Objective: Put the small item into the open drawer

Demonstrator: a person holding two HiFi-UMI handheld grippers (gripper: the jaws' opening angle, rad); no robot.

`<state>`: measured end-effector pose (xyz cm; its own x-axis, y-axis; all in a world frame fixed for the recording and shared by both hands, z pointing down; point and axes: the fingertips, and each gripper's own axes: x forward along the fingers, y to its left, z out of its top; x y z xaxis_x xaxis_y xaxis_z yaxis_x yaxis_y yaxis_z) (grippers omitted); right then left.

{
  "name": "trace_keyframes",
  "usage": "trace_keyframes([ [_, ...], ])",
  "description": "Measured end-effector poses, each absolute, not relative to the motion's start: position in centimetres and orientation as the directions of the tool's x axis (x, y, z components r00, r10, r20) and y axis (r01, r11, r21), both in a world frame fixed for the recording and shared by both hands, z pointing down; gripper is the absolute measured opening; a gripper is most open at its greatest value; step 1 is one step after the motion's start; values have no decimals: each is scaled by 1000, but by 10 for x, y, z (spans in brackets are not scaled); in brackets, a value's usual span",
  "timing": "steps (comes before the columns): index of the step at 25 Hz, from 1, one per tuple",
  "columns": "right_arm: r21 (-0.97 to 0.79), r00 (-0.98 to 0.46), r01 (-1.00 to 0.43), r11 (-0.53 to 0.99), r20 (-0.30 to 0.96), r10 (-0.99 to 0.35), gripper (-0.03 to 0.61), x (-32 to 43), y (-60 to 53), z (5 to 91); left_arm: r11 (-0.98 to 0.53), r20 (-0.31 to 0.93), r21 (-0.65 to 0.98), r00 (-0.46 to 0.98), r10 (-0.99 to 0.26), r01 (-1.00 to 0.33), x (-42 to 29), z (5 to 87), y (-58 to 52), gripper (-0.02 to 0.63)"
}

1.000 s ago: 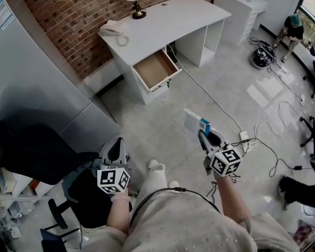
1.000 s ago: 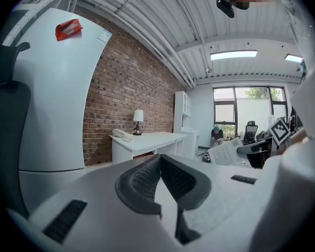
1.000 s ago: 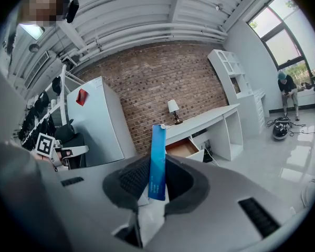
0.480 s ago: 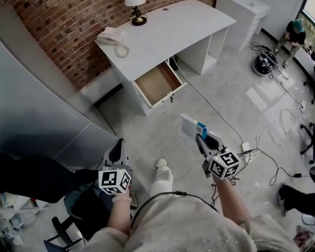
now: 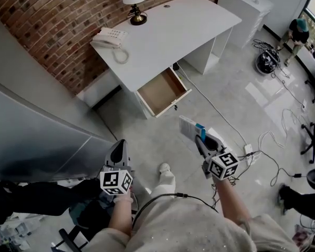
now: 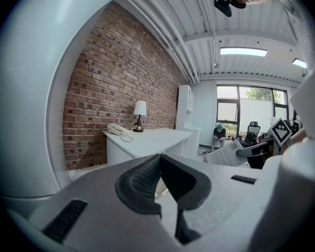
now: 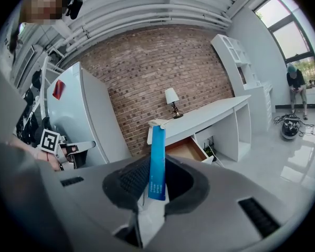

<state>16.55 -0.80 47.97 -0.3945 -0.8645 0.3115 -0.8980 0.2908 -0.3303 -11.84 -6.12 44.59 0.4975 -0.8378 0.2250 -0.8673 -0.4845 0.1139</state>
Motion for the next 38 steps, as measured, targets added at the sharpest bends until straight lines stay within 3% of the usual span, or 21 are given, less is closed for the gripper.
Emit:
trace_keyframes([
  [14, -319, -387, -906, 277, 366, -847, 74, 148, -92, 504, -498, 247, 142, 518, -819, -855, -124, 471, -145, 5],
  [38, -313, -513, -858, 408, 464, -722, 74, 110, -205, 576, -400, 331, 217, 453, -828, -890, -115, 542, -192, 5],
])
